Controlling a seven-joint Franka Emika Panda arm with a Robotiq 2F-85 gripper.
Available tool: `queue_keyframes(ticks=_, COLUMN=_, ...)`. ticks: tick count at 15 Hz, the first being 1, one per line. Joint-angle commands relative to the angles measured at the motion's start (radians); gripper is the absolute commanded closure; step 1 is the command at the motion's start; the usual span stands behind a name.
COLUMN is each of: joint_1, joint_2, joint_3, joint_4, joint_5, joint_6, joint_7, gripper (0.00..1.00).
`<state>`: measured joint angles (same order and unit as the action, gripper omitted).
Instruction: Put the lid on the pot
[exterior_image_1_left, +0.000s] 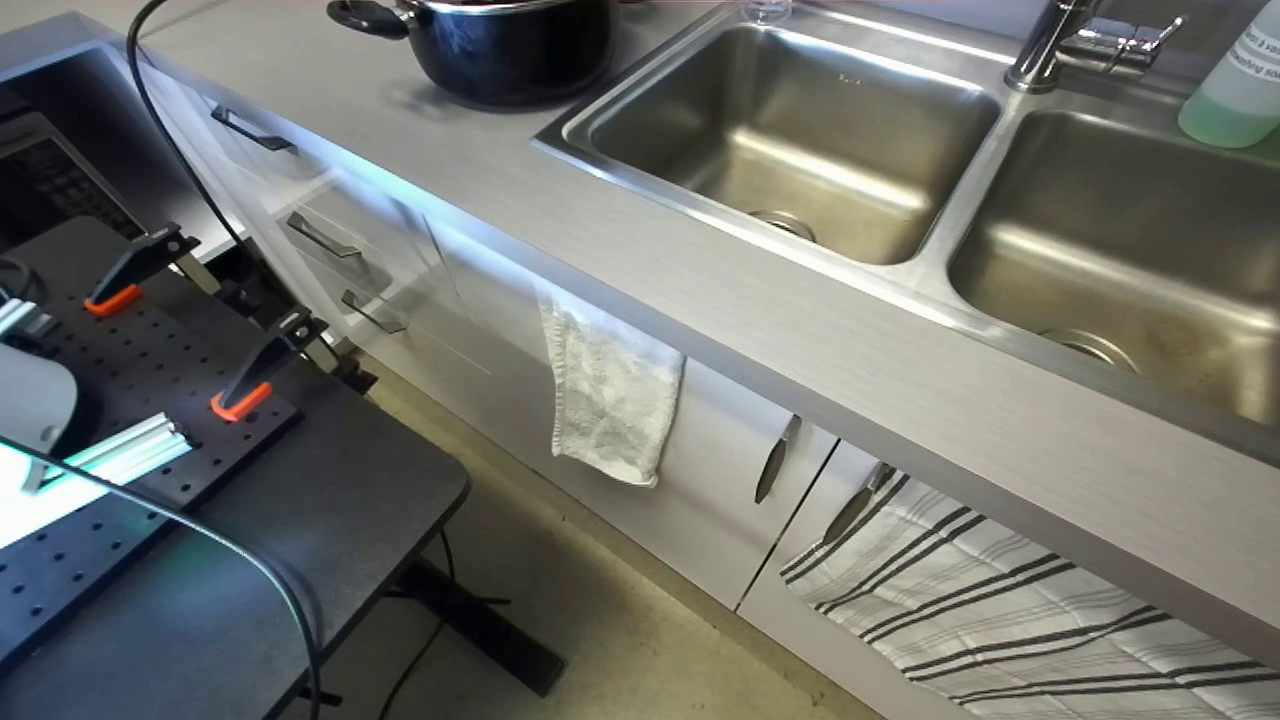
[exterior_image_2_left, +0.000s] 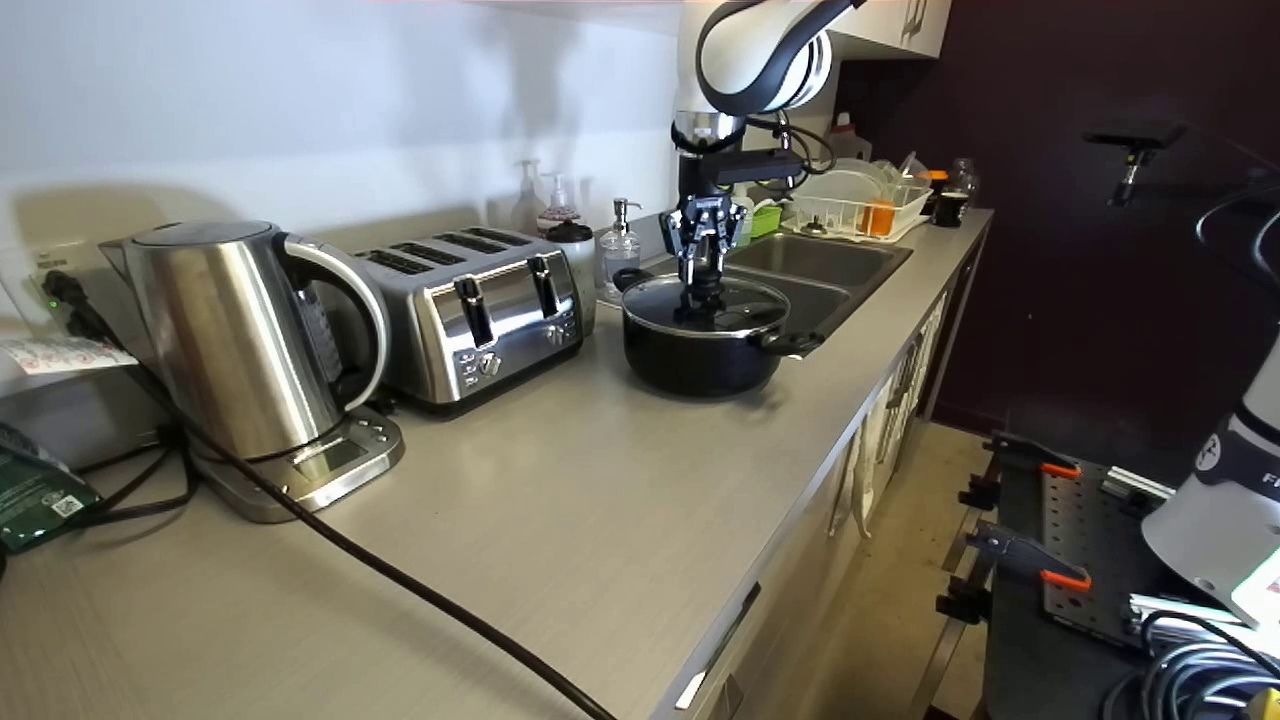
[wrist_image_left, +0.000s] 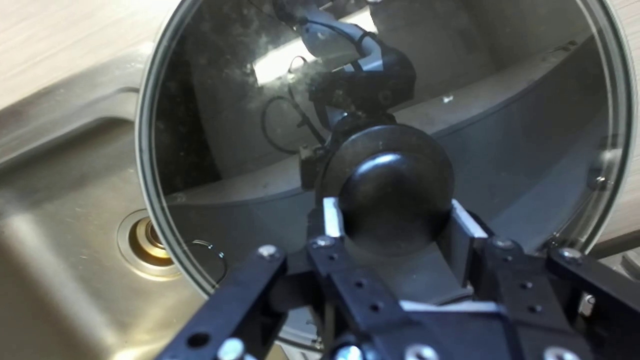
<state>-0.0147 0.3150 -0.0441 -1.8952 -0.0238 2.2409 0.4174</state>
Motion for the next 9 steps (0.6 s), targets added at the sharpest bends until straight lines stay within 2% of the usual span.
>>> queue_keyframes(ticks=1, joint_1=0.012, joint_2=0.018, joint_3=-0.005, joint_4=0.016, joint_5=0.028, joint_6=-0.028, joint_7=-0.008, gripper=0.76)
queue_keyframes(ticks=2, joint_1=0.011, joint_2=0.018, joint_3=-0.004, joint_4=0.016, joint_5=0.031, joint_6=-0.031, joint_7=-0.010, gripper=0.76)
queue_keyframes(ticks=3, joint_1=0.011, joint_2=0.017, joint_3=-0.004, joint_4=0.014, joint_5=0.032, joint_6=-0.031, joint_7=-0.010, gripper=0.26)
queue_keyframes(ticks=4, joint_1=0.011, joint_2=0.016, joint_3=-0.004, joint_4=0.013, joint_5=0.034, joint_6=-0.032, joint_7=-0.011, gripper=0.24)
queue_keyframes(ticks=7, joint_1=0.015, joint_2=0.014, joint_3=-0.002, joint_4=0.007, joint_5=0.045, joint_6=-0.035, joint_7=-0.014, gripper=0.05)
queue_keyframes(ticks=9, joint_1=0.018, joint_2=0.014, joint_3=0.000, joint_4=0.003, joint_5=0.051, joint_6=-0.034, joint_7=-0.017, gripper=0.00)
